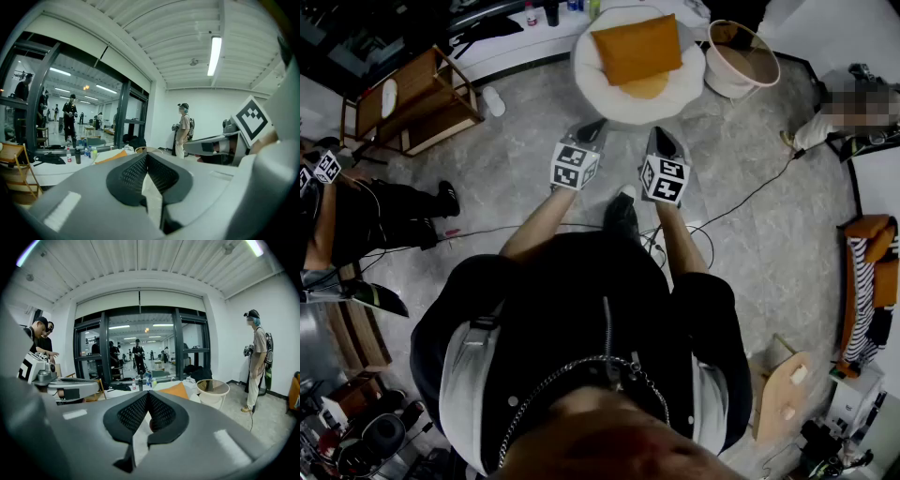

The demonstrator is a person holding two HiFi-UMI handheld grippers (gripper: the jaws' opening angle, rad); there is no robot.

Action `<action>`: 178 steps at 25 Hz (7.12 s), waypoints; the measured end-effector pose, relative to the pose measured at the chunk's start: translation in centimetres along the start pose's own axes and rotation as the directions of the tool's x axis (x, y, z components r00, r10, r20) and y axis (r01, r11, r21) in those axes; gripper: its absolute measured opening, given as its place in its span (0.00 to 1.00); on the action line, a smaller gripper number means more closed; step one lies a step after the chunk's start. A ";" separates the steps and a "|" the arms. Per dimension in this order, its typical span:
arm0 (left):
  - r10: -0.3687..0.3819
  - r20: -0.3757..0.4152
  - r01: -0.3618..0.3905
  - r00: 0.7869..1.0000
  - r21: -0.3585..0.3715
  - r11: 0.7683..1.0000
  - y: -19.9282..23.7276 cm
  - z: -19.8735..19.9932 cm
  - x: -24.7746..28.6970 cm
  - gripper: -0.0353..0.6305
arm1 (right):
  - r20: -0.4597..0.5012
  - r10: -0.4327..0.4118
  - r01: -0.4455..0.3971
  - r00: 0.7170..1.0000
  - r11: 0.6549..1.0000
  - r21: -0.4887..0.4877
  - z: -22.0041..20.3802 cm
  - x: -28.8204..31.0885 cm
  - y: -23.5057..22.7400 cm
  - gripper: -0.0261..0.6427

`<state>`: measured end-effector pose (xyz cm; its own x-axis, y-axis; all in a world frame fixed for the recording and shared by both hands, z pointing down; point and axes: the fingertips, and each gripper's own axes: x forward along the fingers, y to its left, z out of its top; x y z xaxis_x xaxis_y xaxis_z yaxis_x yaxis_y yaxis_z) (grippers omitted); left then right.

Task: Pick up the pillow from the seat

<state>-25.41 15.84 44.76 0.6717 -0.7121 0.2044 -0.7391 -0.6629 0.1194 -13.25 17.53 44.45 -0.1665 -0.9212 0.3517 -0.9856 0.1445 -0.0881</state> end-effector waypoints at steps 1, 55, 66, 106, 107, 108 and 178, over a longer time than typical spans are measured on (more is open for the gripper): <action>-0.001 0.001 0.001 1.000 0.001 1.000 0.0 0.1 0.1 0.07 | 0.000 0.000 0.000 1.000 1.000 -0.001 0.0 0.1 0.0 0.04; -0.002 -0.014 0.002 1.000 -0.002 1.000 -0.9 -0.2 -0.8 0.07 | 0.000 0.001 -0.001 1.000 0.999 0.045 -1.1 -1.9 -0.4 0.04; -0.003 -0.056 0.002 0.998 -0.013 1.000 2.2 0.4 6.9 0.07 | -0.024 0.009 -0.008 1.000 0.998 0.062 1.0 5.0 -4.4 0.04; 0.141 -0.094 -0.144 0.985 -0.020 0.989 6.3 4.3 23.0 0.07 | -0.069 0.130 -0.126 0.989 0.990 0.069 6.0 17.7 -16.9 0.04; 0.143 -0.095 -0.146 0.985 -0.019 0.989 6.4 4.2 23.2 0.07 | -0.067 0.129 -0.125 0.989 0.990 0.067 6.0 17.8 -17.2 0.04; 0.145 -0.095 -0.147 0.985 -0.020 0.989 6.5 4.2 23.3 0.07 | -0.066 0.127 -0.123 0.990 0.990 0.065 6.1 17.8 -17.4 0.04; 0.660 -0.089 -0.664 0.746 -0.181 0.725 16.5 7.5 45.6 0.07 | -0.189 0.493 -0.521 0.849 0.841 -0.148 17.2 46.5 -37.0 0.04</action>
<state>-6.60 -29.33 48.73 0.0081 -0.9480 0.3182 -0.9914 0.0339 0.1263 15.99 -36.88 48.09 -0.6331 -0.6426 0.4316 -0.7462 0.6549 -0.1196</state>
